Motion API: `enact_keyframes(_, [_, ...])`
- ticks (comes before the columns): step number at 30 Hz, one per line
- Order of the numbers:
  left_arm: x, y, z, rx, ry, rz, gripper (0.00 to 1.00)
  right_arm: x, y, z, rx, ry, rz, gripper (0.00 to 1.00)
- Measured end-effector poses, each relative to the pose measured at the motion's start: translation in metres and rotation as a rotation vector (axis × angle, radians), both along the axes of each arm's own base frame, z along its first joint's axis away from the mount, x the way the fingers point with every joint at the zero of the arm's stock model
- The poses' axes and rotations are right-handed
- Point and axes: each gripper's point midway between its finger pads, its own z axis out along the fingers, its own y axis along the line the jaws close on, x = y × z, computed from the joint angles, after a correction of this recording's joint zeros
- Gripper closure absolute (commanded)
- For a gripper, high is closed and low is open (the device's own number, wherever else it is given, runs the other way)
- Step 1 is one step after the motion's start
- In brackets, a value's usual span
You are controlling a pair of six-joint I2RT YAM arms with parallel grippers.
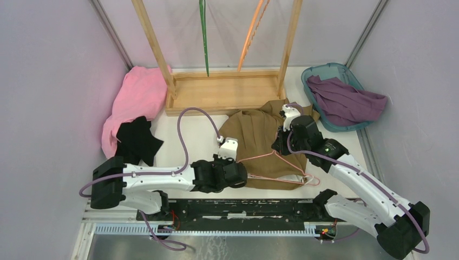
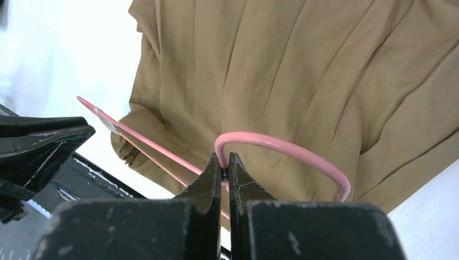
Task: Place the skirt on the hanger
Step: Hang the skirt on the hanger.
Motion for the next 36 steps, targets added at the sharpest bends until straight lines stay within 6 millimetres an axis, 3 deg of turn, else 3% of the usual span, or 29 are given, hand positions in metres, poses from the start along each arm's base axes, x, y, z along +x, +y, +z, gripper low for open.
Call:
enact_keyframes(21, [0.01,-0.005,-0.031,0.067,-0.047,0.026,0.84,-0.002,-0.001,-0.002,-0.011,0.005,0.006,0.99])
enact_keyframes(36, [0.008,-0.037,-0.017,0.012,-0.078,-0.026,0.83,-0.001,-0.003,-0.003,-0.019,0.004,0.002,0.99])
